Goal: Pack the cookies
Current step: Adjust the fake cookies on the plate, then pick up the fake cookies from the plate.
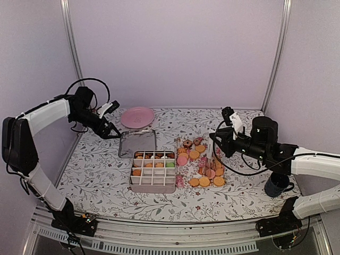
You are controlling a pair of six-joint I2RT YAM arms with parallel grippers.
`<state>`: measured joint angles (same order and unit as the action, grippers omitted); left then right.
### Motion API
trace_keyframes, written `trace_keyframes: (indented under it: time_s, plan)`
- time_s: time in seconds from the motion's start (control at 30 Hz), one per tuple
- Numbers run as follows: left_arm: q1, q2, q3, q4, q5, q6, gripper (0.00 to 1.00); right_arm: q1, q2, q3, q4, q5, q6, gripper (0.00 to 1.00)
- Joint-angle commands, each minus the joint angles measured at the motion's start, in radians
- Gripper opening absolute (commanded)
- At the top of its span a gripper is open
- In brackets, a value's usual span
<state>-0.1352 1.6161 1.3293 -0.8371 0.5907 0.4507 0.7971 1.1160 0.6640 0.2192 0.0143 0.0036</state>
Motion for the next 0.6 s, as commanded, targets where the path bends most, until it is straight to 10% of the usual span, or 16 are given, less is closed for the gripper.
trace_keyframes:
  time_s: [0.0,0.57]
  plan:
    - [-0.003,0.007,0.024,-0.015,0.002,-0.005,0.99,-0.002,-0.024,0.069,-0.032,0.003,0.007,0.0]
    - [-0.004,0.01,0.025,-0.014,0.007,-0.007,0.99,0.004,-0.018,0.154,-0.027,-0.022,-0.027,0.02]
